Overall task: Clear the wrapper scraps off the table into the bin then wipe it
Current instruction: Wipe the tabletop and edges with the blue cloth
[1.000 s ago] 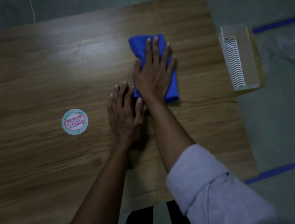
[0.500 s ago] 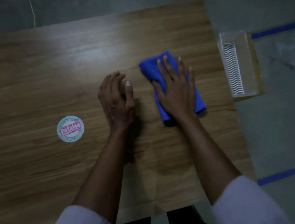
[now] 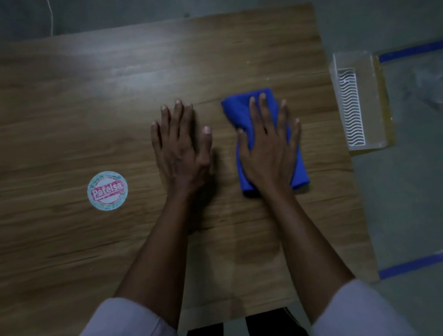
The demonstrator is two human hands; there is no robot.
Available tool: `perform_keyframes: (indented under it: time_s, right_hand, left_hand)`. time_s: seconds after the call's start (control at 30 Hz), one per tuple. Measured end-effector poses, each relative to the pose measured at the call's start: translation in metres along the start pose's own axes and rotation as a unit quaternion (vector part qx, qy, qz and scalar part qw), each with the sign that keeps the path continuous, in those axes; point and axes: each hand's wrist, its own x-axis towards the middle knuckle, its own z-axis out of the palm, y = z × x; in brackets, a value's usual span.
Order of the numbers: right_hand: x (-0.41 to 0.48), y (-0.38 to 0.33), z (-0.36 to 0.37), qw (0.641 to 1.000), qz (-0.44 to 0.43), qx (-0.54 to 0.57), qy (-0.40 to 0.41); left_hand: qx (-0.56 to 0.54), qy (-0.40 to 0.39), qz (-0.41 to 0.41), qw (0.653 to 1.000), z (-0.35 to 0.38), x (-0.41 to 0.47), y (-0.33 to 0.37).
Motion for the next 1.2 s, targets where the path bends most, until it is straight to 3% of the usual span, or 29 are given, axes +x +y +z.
perform_keyframes:
  time_s: [0.1, 0.2, 0.3, 0.4, 0.57, 0.63, 0.7, 0.8, 0.87, 1.07, 1.13, 1.2]
  right_hand:
    - [0.035, -0.038, 0.006, 1.000, -0.001, 0.003, 0.013]
    - [0.025, -0.062, 0.010, 0.994, -0.112, -0.018, -0.003]
    - [-0.030, -0.045, 0.004, 0.977, -0.209, 0.009, -0.036]
    - [-0.070, -0.004, 0.003, 0.957, -0.282, 0.003, -0.066]
    - [0.037, 0.014, 0.000, 0.915, -0.392, 0.040, -0.087]
    - [0.098, 0.010, -0.002, 0.932, -0.356, 0.024, -0.068]
    - [0.148, 0.005, -0.007, 0.963, -0.267, 0.018, -0.041]
    - [0.161, -0.008, -0.010, 0.983, -0.181, 0.022, -0.014]
    - [0.125, -0.017, -0.006, 0.982, -0.189, 0.023, -0.004]
    - [-0.009, 0.003, -0.001, 0.939, -0.338, 0.017, -0.064]
    - [0.009, 0.014, -0.004, 0.947, -0.314, -0.003, -0.061]
    - [0.045, 0.018, -0.005, 0.976, -0.217, -0.014, -0.033]
  left_hand:
    - [0.013, 0.013, -0.005, 1.000, 0.003, 0.002, -0.001]
    - [-0.017, 0.025, -0.036, 0.999, 0.001, 0.002, 0.002]
    - [-0.099, 0.048, -0.072, 0.991, -0.005, 0.002, 0.003]
    - [-0.104, 0.042, -0.058, 0.992, -0.007, 0.002, 0.003]
    - [-0.013, 0.017, -0.016, 1.000, -0.002, 0.005, 0.000]
    - [-0.004, 0.024, -0.018, 1.000, 0.000, 0.005, -0.001]
    - [-0.001, 0.029, -0.020, 0.999, 0.001, 0.005, 0.000]
    - [0.018, 0.029, -0.026, 0.999, 0.000, 0.007, 0.002]
    - [0.022, 0.023, -0.032, 0.999, 0.000, 0.007, 0.003]
    - [0.012, 0.008, -0.030, 0.999, -0.002, 0.008, 0.003]
    - [0.017, 0.011, -0.025, 0.999, -0.002, 0.008, 0.003]
    - [0.020, 0.015, -0.026, 0.999, -0.001, 0.008, 0.003]
